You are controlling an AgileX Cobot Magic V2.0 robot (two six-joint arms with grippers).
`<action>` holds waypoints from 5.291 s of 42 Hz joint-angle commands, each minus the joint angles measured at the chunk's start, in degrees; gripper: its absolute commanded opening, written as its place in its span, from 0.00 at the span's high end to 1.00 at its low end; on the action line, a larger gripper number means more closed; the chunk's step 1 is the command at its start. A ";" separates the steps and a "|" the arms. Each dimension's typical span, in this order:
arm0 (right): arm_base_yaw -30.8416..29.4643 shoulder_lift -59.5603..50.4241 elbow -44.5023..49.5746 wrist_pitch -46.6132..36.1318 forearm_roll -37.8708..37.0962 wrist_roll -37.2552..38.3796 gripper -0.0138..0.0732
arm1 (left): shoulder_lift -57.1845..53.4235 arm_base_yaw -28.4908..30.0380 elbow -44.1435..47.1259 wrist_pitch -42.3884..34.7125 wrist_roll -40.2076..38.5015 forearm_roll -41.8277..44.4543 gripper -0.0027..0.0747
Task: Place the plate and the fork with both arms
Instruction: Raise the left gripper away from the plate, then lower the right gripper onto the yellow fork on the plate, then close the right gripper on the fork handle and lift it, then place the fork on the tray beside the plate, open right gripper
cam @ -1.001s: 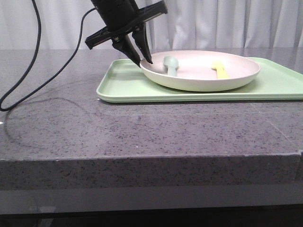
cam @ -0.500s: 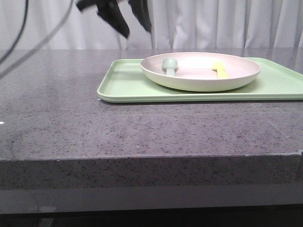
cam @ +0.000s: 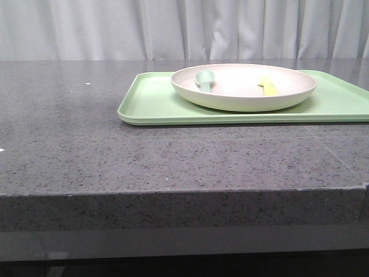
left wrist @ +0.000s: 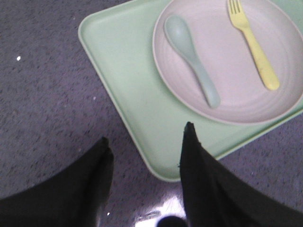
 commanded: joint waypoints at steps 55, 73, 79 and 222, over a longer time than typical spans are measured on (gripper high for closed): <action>15.64 54.38 -59.14 30.21 -5.24 20.14 0.45 | -41.20 15.81 41.64 -8.74 18.54 -13.70 0.53; 13.68 64.90 -68.44 35.38 -4.88 20.14 0.45 | -41.20 15.81 41.64 -9.76 18.54 -13.47 0.53; 13.68 66.07 -68.50 35.39 -4.83 20.14 0.45 | -41.20 15.81 41.64 -10.13 18.54 -13.47 0.53; 1.45 58.14 -61.28 34.09 -1.42 4.88 0.44 | -41.20 15.81 41.64 -10.25 18.54 -12.43 0.61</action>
